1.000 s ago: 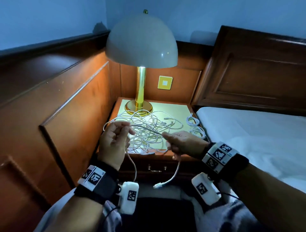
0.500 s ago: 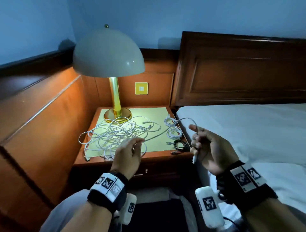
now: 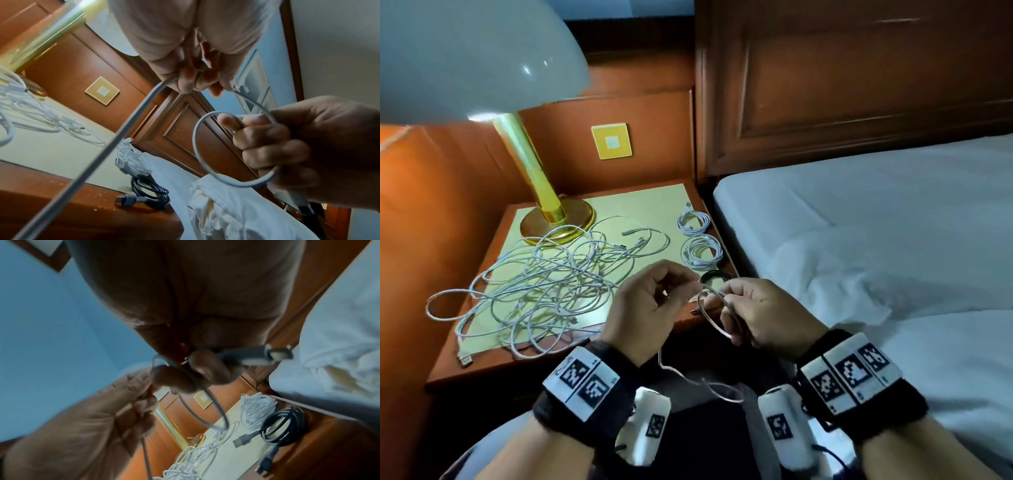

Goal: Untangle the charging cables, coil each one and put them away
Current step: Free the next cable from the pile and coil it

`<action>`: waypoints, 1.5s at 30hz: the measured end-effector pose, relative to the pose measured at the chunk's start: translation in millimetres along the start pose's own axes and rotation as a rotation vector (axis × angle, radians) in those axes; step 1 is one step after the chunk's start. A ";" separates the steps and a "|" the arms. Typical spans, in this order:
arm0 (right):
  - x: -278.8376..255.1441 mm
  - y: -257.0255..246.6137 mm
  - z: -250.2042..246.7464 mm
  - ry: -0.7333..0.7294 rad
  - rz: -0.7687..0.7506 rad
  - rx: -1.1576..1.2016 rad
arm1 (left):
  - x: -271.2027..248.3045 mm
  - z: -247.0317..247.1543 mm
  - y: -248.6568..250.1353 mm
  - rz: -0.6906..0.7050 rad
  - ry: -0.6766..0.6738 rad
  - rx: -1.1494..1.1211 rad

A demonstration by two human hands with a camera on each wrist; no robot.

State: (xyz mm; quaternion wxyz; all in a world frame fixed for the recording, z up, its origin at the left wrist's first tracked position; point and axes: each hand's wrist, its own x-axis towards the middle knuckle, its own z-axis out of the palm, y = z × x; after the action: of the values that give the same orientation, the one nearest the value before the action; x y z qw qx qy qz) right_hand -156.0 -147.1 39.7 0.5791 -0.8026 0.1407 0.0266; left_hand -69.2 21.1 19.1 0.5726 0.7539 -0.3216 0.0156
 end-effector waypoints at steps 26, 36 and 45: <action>29.8 16.7 -9.4 0.102 0.072 0.216 | 16.3 -4.9 -27.6 -0.144 -0.077 0.017; 33.5 17.8 -12.3 0.132 0.127 0.486 | 17.0 -7.2 -25.6 -0.277 -0.041 -0.155; 33.4 18.0 -5.4 0.023 0.075 0.569 | 18.0 -2.6 -22.0 -0.332 -0.004 -0.254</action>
State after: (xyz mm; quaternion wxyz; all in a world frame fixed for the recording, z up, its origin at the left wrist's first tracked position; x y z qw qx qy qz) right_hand -129.2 -163.8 18.0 0.7780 -0.6024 0.1785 -0.0019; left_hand -43.0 17.9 8.3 0.6573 0.7182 -0.1937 -0.1212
